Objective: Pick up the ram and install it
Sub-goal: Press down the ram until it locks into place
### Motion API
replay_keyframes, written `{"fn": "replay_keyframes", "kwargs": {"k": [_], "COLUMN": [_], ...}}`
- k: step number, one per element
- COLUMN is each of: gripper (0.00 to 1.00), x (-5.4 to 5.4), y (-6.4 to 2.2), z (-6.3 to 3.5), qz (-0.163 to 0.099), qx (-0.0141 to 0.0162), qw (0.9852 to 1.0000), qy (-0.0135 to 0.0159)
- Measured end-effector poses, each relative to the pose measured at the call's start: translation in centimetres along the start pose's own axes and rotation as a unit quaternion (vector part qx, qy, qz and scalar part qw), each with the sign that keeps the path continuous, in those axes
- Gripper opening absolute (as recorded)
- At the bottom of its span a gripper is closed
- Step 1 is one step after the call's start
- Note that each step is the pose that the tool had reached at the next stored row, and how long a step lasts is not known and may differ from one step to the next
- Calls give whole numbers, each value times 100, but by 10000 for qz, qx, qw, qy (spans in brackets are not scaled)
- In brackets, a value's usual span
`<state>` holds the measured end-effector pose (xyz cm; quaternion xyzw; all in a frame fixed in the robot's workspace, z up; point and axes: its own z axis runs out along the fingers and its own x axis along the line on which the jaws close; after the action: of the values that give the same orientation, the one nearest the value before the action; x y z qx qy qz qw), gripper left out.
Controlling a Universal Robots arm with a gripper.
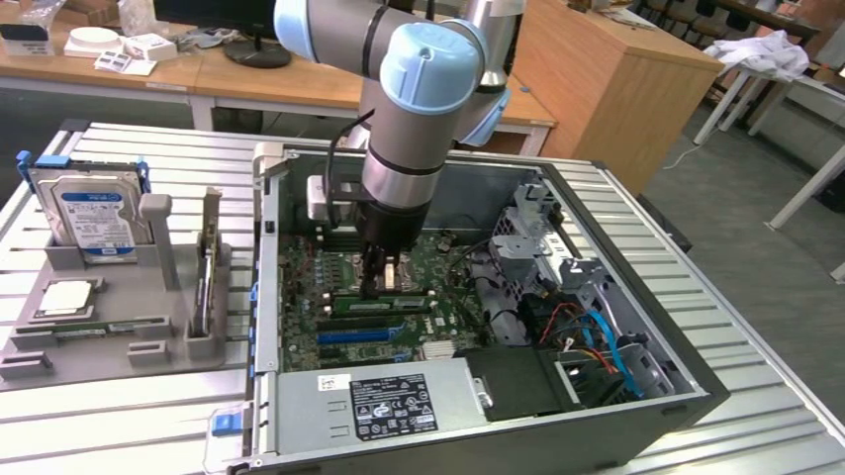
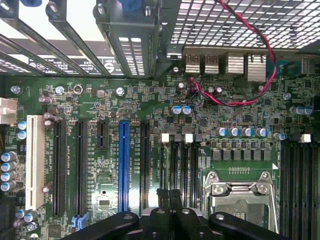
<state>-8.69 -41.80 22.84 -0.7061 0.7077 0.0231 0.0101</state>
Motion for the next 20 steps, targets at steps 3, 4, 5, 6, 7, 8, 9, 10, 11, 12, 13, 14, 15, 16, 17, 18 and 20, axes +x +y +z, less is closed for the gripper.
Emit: {"fn": "replay_keyframes", "kwargs": {"k": [3,4,5,6,7,8,9,10,11,12,13,14,15,16,17,18,20], "gripper": [11,11,11,11,11,11,11,11,11,11,11,11,11,11,11,11,11], "x": [0,0,0,0,0,0,0,1,1,1,1,1,1,1,1,1,1], "y": [0,0,0,0,0,0,0,0,0,0,0,0,0,0,0,0,0], "z": [1,1,1,1,4,8,9,9,9,9,10,12,14,15,15,15,15], "qz": [0,0,0,0,0,0,0,0,0,0,0,0,0,0,0,0,0], "qx": [0,-1,0,-1,0,0,0,0,-1,-1,-1,0,0,0,0,-1,-1], "qw": [10000,10000,10000,10000,10000,10000,10000,10000,10000,10000,10000,10000,10000,10000,10000,10000,10000], "qy": [1,1,1,1,0,-1,0,1,1,1,1,1,0,0,1,1,1]}}
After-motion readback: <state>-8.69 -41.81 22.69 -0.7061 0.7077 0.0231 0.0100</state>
